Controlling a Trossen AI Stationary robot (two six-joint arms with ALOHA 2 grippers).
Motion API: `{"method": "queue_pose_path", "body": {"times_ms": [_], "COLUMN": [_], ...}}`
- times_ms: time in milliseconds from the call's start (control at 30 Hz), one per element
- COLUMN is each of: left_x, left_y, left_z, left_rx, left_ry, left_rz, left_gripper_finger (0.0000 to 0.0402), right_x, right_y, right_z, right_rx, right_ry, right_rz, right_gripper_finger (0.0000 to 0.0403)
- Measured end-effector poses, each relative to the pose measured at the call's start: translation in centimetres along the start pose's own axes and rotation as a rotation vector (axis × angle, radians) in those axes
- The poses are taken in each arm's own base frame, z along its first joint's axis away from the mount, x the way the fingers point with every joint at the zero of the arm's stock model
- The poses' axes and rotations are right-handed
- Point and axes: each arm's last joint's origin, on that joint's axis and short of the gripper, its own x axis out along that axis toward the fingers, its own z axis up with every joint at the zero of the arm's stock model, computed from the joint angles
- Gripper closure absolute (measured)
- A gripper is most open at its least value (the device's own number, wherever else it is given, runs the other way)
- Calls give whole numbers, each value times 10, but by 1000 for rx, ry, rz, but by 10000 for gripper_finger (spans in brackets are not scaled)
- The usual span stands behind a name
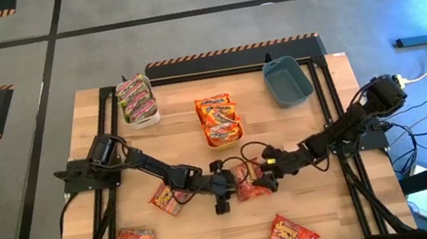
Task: Sort Maruchan noodles
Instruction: Put the top right red noodle pack into the green bin
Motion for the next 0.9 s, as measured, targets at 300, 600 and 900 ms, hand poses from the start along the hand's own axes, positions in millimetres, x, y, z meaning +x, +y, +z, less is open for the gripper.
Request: {"method": "queue_pose_path", "body": {"times_ms": [300,600,900], "left_x": [0,-1,0], "left_y": [-2,-3,-2], "left_z": [2,14,15], "left_rx": [-2,8,5], "left_ry": [-19,-135,-136], "left_rz": [-6,-17,-19], "left_gripper_finger": [274,274,274], "right_x": [0,-1,0], "right_y": [7,12,6], "right_z": [5,7,3], "right_rx": [-72,-66,-106], "right_ry": [-70,-70,-21], "right_rz": [55,115,60], "right_gripper_finger": [33,43,160]}}
